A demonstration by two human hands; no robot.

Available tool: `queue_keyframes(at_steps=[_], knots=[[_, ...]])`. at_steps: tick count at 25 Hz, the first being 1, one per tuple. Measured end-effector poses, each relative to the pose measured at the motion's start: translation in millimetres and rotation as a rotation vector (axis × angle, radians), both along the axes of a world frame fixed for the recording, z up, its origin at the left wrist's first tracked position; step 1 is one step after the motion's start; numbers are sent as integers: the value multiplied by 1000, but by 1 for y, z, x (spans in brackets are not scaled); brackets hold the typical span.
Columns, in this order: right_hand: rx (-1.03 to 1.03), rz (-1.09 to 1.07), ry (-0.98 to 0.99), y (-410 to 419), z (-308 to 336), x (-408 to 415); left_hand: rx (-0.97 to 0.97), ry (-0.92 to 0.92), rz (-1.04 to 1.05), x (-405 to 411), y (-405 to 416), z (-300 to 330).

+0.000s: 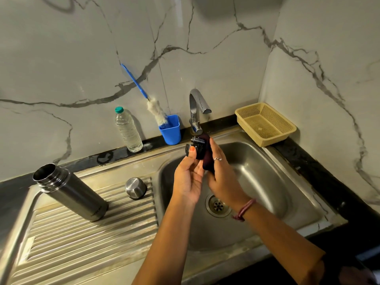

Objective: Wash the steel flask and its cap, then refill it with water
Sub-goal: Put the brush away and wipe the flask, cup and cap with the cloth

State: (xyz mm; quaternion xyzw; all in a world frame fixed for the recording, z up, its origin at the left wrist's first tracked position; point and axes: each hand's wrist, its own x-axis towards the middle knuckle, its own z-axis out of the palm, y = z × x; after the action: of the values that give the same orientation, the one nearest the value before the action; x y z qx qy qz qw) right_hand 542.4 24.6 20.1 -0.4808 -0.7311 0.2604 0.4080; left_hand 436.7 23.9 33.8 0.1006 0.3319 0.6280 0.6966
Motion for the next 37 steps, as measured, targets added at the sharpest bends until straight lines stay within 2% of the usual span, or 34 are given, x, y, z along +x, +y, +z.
queue_keyframes(at_steps=[4,8,12,16,20,24,28,32,35,37], knots=[[34,-26,-35,-15,-1,-10,-1,48,-15,-1,-1,-13],[-253,-39,31,3,20,-2,16,44,2,2,-6,-19],[-142,-12,-96,-13,21,-8,32,83,-1,-4,-1,-21],[-307,-47,6,1,27,0,35,20,-44,-1,-7,-18],[-166,8,-119,-12,23,-6,38,70,-33,-8,-5,-19],[-281,-27,-12,-1,27,-1,33,13,-70,-5,-11,-18],[-174,39,-111,-12,23,-6,48,55,-34,-12,-7,-17],[-284,-13,9,-5,24,-2,23,28,-66,-9,-16,-15],[-179,18,-93,-21,17,-9,16,69,-17,-13,-18,-18],[-187,17,-55,-20,13,-8,14,56,-57,-16,-24,-17]])
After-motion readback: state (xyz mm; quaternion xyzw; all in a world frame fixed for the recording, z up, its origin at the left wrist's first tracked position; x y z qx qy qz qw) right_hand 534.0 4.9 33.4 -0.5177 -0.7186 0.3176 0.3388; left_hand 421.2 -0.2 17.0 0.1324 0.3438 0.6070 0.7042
